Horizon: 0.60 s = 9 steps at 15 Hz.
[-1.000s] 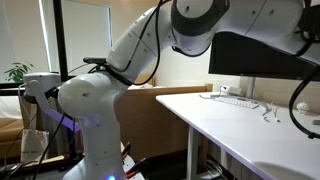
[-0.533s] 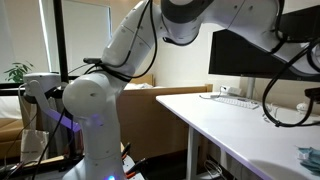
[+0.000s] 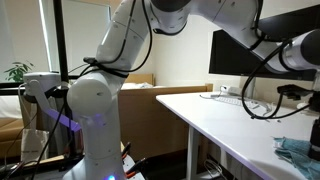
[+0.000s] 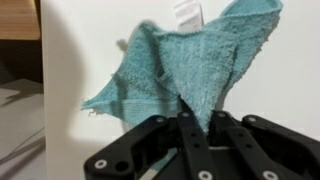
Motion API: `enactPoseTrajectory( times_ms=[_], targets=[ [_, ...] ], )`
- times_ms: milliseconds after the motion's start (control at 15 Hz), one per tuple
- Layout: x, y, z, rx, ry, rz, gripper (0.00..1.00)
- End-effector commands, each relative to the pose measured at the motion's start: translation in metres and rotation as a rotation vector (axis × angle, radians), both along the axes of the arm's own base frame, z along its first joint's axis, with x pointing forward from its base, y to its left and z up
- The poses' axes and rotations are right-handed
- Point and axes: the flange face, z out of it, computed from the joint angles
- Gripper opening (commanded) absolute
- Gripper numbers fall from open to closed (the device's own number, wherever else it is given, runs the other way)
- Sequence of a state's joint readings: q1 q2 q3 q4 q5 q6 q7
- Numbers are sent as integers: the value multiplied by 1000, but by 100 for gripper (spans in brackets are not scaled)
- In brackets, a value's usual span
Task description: Use the blue towel to wipe the desk
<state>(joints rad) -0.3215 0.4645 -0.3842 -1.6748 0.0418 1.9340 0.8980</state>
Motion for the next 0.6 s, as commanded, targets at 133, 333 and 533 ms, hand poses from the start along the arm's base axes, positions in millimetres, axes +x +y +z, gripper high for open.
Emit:
enactPoseTrajectory(
  times_ms=[133, 333, 533],
  targets=[
    [-5, 59, -18, 31, -40, 39, 7],
    [6, 44, 2, 6, -44, 48, 14],
    [5, 45, 2, 7, -46, 49, 7]
  ],
)
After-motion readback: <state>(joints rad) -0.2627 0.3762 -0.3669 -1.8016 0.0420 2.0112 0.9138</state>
